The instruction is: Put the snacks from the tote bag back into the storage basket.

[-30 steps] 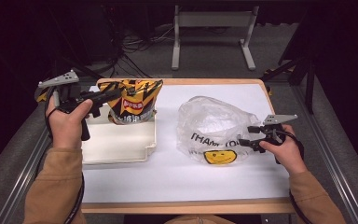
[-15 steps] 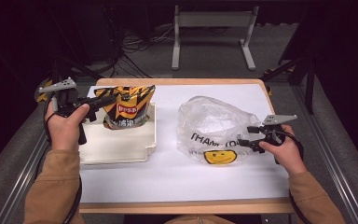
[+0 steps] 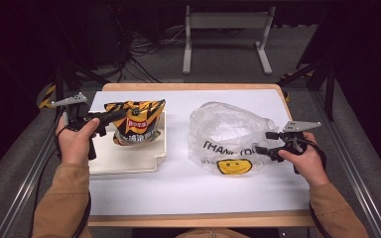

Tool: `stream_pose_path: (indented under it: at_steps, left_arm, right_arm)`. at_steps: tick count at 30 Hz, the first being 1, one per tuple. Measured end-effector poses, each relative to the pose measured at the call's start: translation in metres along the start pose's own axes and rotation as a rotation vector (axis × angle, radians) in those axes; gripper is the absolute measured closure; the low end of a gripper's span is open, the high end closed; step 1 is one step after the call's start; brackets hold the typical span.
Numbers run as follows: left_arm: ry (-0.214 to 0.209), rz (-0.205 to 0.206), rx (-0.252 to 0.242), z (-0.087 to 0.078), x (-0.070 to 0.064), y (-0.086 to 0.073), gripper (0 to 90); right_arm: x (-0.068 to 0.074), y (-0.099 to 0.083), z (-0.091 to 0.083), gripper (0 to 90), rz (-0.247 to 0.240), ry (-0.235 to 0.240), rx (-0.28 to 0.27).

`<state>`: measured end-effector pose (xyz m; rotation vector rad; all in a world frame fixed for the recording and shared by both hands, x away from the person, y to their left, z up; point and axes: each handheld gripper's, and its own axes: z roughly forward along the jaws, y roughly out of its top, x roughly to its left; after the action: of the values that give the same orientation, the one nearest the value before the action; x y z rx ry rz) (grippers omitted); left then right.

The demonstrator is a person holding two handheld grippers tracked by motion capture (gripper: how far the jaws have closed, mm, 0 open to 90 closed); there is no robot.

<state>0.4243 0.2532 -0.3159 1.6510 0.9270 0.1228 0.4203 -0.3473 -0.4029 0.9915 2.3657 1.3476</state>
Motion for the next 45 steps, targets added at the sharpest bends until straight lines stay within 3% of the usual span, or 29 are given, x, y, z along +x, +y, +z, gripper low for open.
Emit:
stream_pose_path:
  at_steps: [9, 17, 26, 33, 38, 45]
  left_arm:
    - [-0.007, -0.033, 0.032, 0.010, 0.010, -0.008, 88.4]
    - [-0.033, -0.064, 0.021, 0.018, 0.022, -0.011, 87.9]
    - [0.082, -0.075, -0.019, 0.022, 0.043, -0.017, 84.1]
    - [0.112, -0.105, -0.052, 0.026, 0.051, -0.017, 82.1]
    - [0.169, -0.113, -0.070, 0.028, 0.057, -0.017, 72.8]
    - [0.195, -0.104, -0.080, 0.027, 0.061, -0.018, 67.3]
  right_arm:
    - [0.003, -0.001, 0.000, 17.8, -0.010, 0.006, -0.008]
    - [0.004, -0.004, -0.003, 17.8, -0.001, -0.003, -0.014]
    - [0.005, -0.008, -0.004, 17.6, 0.003, -0.012, -0.015]
    - [0.005, -0.010, -0.004, 17.2, 0.011, -0.018, -0.016]
    - [0.005, -0.011, -0.004, 17.1, 0.009, -0.019, -0.014]
    - [0.005, -0.012, -0.004, 17.0, 0.009, -0.018, -0.015]
